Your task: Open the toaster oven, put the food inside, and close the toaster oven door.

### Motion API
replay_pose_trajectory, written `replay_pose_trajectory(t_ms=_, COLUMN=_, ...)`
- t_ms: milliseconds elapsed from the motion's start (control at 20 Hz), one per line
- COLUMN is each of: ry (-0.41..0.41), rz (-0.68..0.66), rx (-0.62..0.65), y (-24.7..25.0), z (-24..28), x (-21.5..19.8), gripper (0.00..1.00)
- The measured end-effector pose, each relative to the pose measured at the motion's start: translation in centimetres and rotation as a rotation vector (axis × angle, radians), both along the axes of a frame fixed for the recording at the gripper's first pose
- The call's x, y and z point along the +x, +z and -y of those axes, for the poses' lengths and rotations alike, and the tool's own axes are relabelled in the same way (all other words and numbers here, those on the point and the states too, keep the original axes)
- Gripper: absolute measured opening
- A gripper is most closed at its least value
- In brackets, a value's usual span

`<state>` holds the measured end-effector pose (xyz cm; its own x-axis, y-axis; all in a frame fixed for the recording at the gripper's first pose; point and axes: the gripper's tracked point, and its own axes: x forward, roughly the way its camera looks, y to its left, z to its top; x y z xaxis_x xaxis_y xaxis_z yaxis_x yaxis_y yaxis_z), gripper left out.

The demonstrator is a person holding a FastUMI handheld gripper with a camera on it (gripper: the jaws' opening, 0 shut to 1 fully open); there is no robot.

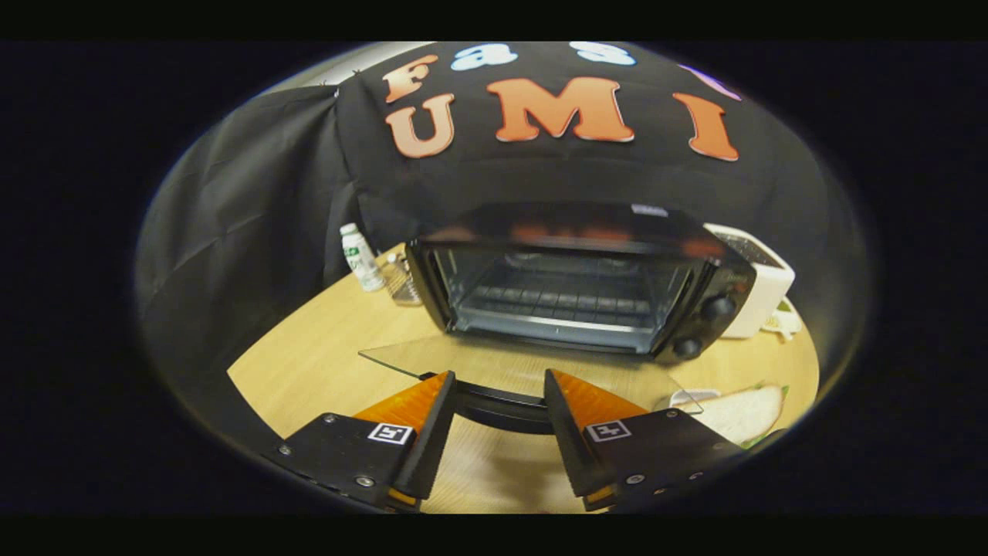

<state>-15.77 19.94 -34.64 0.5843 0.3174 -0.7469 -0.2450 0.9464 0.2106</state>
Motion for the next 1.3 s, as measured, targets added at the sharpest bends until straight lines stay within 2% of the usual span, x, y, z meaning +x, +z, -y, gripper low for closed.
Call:
replay_pose_trajectory(t_ms=350, ry=0.129, rz=-0.109, rx=-0.121, y=-5.5, z=-0.6, x=-3.4, gripper=0.67)
replay_pose_trajectory(t_ms=500, ry=0.151, rz=-0.097, rx=-0.095, y=-5.2, z=-1.1, x=-3.0, gripper=0.67)
replay_pose_trajectory(t_ms=750, ry=0.048, rz=-0.074, rx=-0.050, y=-2.8, z=2.0, x=-2.0, gripper=0.67)
replay_pose_trajectory(t_ms=1000, ry=-0.074, rz=-0.020, rx=-0.071, y=1.6, z=8.8, x=-1.0, gripper=0.70)
replay_pose_trajectory(t_ms=1200, ry=-0.198, rz=-0.003, rx=-0.079, y=4.4, z=15.2, x=-0.3, gripper=0.87)
replay_pose_trajectory(t_ms=1300, ry=-0.245, rz=0.001, rx=-0.107, y=5.1, z=18.8, x=-0.2, gripper=0.91)
